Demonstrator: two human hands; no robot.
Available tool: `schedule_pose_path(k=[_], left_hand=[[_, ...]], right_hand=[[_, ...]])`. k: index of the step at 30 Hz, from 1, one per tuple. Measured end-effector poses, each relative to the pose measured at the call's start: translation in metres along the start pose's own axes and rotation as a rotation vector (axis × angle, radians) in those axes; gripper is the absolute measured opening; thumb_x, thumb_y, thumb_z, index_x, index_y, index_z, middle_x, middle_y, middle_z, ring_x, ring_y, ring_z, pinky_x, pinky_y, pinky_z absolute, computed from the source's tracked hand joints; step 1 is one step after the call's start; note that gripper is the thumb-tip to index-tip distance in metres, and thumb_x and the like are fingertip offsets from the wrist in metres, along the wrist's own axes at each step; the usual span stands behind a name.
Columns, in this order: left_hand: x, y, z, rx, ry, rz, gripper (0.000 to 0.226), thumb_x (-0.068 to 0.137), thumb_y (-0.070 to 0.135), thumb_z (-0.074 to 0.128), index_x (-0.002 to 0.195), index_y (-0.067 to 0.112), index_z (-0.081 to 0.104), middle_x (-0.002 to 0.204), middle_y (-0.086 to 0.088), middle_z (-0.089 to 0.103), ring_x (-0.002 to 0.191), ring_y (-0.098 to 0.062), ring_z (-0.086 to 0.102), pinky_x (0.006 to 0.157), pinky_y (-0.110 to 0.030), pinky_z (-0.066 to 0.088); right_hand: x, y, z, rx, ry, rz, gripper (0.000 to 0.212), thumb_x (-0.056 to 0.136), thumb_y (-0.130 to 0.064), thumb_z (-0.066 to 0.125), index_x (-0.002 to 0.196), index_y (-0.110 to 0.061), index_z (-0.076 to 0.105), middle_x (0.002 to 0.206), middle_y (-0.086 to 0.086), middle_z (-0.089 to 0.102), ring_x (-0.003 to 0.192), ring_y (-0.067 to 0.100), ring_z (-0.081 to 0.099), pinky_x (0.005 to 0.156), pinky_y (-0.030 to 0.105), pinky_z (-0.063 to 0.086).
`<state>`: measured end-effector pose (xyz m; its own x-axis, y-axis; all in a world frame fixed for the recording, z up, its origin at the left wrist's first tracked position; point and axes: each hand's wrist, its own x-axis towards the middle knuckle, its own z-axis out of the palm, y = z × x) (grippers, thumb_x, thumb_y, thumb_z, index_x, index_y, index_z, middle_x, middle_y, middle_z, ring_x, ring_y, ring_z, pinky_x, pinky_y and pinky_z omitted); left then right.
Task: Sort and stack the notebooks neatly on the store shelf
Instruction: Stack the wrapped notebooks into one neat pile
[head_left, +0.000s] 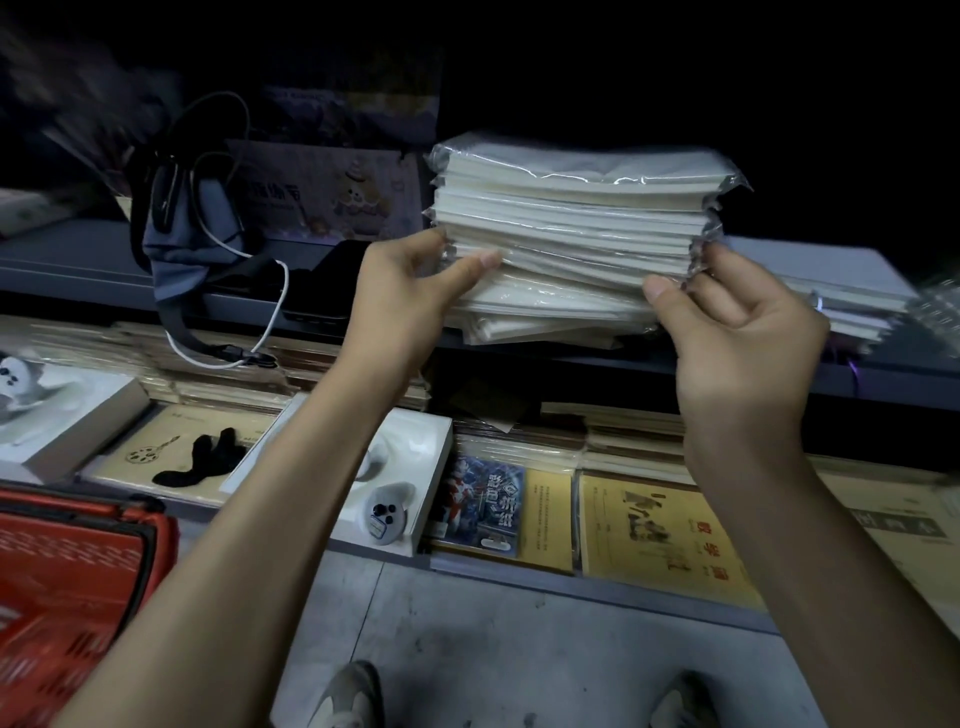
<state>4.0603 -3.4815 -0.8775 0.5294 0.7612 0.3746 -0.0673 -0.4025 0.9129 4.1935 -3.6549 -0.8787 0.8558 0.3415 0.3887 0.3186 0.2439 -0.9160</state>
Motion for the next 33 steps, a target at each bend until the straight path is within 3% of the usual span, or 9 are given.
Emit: schedule_pose_path(k=[4, 8, 12, 15, 18, 21, 25, 30, 33], left_hand=[[-0.002, -0.006, -0.003, 0.234, 0.071, 0.036, 0.048, 0.088, 0.045, 0.081, 0.074, 0.004, 0.061, 0.081, -0.002, 0.056, 0.08, -0.003, 0.05, 0.074, -0.025, 0.039], [-0.014, 0.001, -0.001, 0.423, 0.173, 0.015, 0.061, 0.085, 0.06, 0.079, 0.123, 0.013, 0.075, 0.126, 0.005, 0.067, 0.115, -0.006, 0.06, 0.097, -0.024, 0.048], [-0.021, 0.008, 0.004, 0.46, 0.223, 0.031, 0.067, 0.089, 0.057, 0.076, 0.137, 0.011, 0.067, 0.135, -0.001, 0.064, 0.124, -0.014, 0.06, 0.106, -0.036, 0.05], [-0.024, 0.008, 0.008, 0.39, 0.248, -0.024, 0.07, 0.088, 0.055, 0.078, 0.141, 0.011, 0.064, 0.14, -0.002, 0.063, 0.128, -0.015, 0.059, 0.111, -0.036, 0.047], [-0.026, 0.009, 0.013, 0.259, 0.258, -0.097, 0.079, 0.086, 0.055, 0.08, 0.148, 0.011, 0.057, 0.147, -0.002, 0.061, 0.134, -0.013, 0.056, 0.116, -0.036, 0.045], [-0.027, 0.008, 0.012, 0.184, 0.254, -0.12, 0.077, 0.086, 0.054, 0.081, 0.147, 0.012, 0.059, 0.146, 0.001, 0.063, 0.131, -0.007, 0.056, 0.113, -0.028, 0.044], [-0.031, 0.004, 0.01, 0.129, 0.264, -0.098, 0.072, 0.089, 0.051, 0.079, 0.147, 0.012, 0.06, 0.147, 0.001, 0.063, 0.136, -0.006, 0.055, 0.117, -0.031, 0.044], [-0.028, 0.006, 0.015, 0.171, 0.284, -0.064, 0.066, 0.094, 0.045, 0.077, 0.145, 0.007, 0.06, 0.148, 0.003, 0.061, 0.139, -0.004, 0.052, 0.117, -0.026, 0.042], [-0.025, 0.006, 0.012, 0.18, 0.298, -0.083, 0.063, 0.091, 0.045, 0.08, 0.141, 0.011, 0.064, 0.144, 0.005, 0.065, 0.135, -0.004, 0.056, 0.117, -0.029, 0.044]], right_hand=[[-0.001, 0.001, -0.004, -0.026, -0.026, 0.002, 0.058, 0.088, -0.013, 0.081, 0.142, -0.012, 0.059, 0.129, 0.001, 0.07, 0.121, 0.004, 0.065, 0.101, 0.022, 0.053], [0.0, 0.003, -0.009, -0.128, -0.048, -0.03, 0.051, 0.09, -0.021, 0.08, 0.137, -0.017, 0.062, 0.123, -0.009, 0.07, 0.119, 0.0, 0.064, 0.103, 0.021, 0.052], [-0.008, 0.007, -0.008, -0.12, -0.075, 0.0, 0.056, 0.099, -0.025, 0.069, 0.15, -0.018, 0.05, 0.143, -0.004, 0.061, 0.131, 0.007, 0.058, 0.113, 0.034, 0.047], [-0.01, 0.01, -0.004, -0.06, -0.07, 0.061, 0.052, 0.103, -0.024, 0.062, 0.152, -0.02, 0.047, 0.127, -0.022, 0.067, 0.085, 0.015, 0.066, 0.083, 0.029, 0.055], [-0.008, 0.013, -0.001, -0.043, -0.062, 0.079, 0.049, 0.105, -0.022, 0.057, 0.153, -0.022, 0.045, 0.1, -0.039, 0.065, 0.045, 0.009, 0.043, 0.048, 0.02, 0.046], [-0.008, 0.015, 0.0, -0.004, -0.067, 0.091, 0.05, 0.105, -0.023, 0.057, 0.154, -0.022, 0.044, 0.125, -0.024, 0.061, 0.05, 0.008, 0.044, 0.055, 0.019, 0.048], [-0.005, 0.016, -0.002, 0.021, -0.071, 0.096, 0.056, 0.102, -0.024, 0.062, 0.154, -0.018, 0.043, 0.149, -0.005, 0.056, 0.088, 0.013, 0.044, 0.088, 0.035, 0.044], [-0.005, 0.015, -0.004, 0.0, -0.049, 0.115, 0.053, 0.101, -0.02, 0.063, 0.152, -0.018, 0.047, 0.13, -0.018, 0.06, 0.041, 0.006, 0.04, 0.044, 0.02, 0.043], [-0.005, 0.013, -0.002, 0.008, -0.015, 0.126, 0.052, 0.098, -0.019, 0.069, 0.147, -0.017, 0.054, 0.135, -0.012, 0.063, 0.049, 0.014, 0.05, 0.042, 0.02, 0.043]])
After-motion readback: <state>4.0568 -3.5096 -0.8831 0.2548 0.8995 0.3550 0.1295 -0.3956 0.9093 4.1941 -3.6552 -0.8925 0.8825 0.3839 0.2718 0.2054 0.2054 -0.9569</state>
